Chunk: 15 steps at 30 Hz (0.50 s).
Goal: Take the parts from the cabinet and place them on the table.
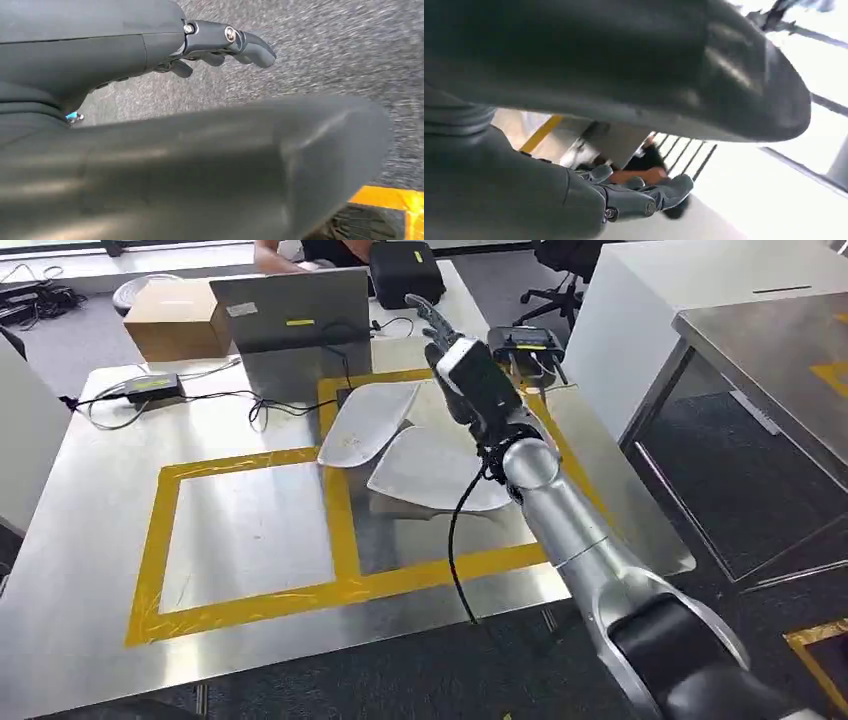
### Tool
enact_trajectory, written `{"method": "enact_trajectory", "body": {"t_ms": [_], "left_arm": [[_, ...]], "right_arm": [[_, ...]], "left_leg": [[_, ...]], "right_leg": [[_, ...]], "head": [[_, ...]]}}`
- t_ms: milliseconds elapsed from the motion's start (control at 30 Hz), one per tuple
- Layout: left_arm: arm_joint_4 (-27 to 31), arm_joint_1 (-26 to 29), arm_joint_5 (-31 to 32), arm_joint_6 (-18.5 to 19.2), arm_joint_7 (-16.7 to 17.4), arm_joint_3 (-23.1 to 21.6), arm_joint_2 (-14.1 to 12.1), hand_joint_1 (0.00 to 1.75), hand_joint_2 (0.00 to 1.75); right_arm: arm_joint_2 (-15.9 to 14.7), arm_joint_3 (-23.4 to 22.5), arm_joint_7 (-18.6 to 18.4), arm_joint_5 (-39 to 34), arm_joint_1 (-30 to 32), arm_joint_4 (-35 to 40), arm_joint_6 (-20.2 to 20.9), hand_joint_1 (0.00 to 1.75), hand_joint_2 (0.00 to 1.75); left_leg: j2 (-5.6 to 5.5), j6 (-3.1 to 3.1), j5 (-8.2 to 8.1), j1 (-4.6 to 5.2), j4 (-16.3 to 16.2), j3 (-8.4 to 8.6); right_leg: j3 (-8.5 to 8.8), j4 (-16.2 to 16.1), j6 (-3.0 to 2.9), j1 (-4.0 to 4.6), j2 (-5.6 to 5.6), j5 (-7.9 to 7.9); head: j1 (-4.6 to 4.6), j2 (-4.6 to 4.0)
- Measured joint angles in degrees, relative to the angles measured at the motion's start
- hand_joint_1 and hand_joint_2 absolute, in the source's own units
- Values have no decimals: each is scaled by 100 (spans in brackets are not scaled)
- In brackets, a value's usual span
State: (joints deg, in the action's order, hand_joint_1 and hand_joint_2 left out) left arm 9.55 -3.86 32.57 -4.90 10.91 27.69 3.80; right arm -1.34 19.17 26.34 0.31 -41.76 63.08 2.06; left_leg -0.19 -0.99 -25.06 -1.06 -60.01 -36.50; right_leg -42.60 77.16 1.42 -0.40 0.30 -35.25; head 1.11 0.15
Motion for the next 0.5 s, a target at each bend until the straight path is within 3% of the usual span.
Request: {"method": "enact_trajectory", "body": {"t_ms": [33,67,100,133,167,200,267,300,333,367,433,467,500], "left_arm": [[-4,30,2,0,48,15,24,0,0],[-4,53,53,2,112,28,39,0,0],[-7,77,135,22,192,29,65,0,0],[-7,87,218,39,275,28,83,0,0],[-7,99,290,39,339,26,113,0,0],[-7,116,339,39,363,24,114,0,0],[-4,117,378,39,400,22,114,0,0],[-4,134,385,39,406,22,114,0,0],[-5,137,391,39,415,20,94,0,0],[-4,145,402,48,415,17,100,0,0],[-2,149,404,55,426,17,100,0,0],[4,144,407,55,426,17,85,0,0],[11,139,420,55,426,17,79,0,0]], "right_arm": [[-95,-41,147,-308,337,495,108,0,0],[-179,-61,260,-454,654,926,159,0,0],[-264,-91,360,-458,972,1364,170,0,0],[-334,-131,406,-391,1243,1752,107,0,0],[-397,-183,419,-296,1494,2146,31,0,0],[-439,-238,430,-234,1722,2447,-15,0,0],[-546,-363,393,-197,2025,2884,-57,0,0],[-594,-411,369,-186,2155,3089,-57,0,0],[-614,-435,356,-184,2232,3219,-51,0,0],[-623,-443,308,-182,2291,3339,-49,0,0],[-638,-461,310,-169,2367,3495,-49,0,0],[-651,-479,303,-165,2414,3550,-49,0,0],[-660,-489,283,-145,2453,3585,-46,0,0]], "left_leg": [[-4,2,40,1,0,-50],[-9,8,78,6,-1,-99],[-16,20,122,13,-1,-152],[-17,36,162,16,-2,-180],[-15,63,191,28,-5,-204],[-9,108,232,16,39,-166],[15,191,306,2,76,-150],[13,242,369,29,131,-168],[22,250,311,3,76,-197],[15,260,-31,22,-80,-292],[10,307,-774,11,-786,-398],[10,329,-989,11,-1208,-448],[10,340,-995,12,-1480,-446]], "right_leg": [[148,-113,-15,2,0,102],[400,-446,-41,8,0,265],[781,-996,-91,23,-3,440],[1166,-1525,-155,62,-19,491],[1403,-1944,-202,90,-51,318],[1374,-1878,-175,115,-63,466],[1344,-1923,-244,146,-60,487],[1280,-1975,-294,125,-56,570],[1262,-2040,-315,66,-75,679],[1210,-2080,-372,60,-43,764],[1055,-2080,-393,49,-33,903],[971,-2072,-389,53,-34,969],[885,-2062,-381,52,-38,1026]], "head": [[0,0],[0,0],[2,0],[2,0],[-2,0],[-9,0],[15,0],[15,0],[15,0],[7,0],[-13,0],[-13,0],[-13,0]]}}
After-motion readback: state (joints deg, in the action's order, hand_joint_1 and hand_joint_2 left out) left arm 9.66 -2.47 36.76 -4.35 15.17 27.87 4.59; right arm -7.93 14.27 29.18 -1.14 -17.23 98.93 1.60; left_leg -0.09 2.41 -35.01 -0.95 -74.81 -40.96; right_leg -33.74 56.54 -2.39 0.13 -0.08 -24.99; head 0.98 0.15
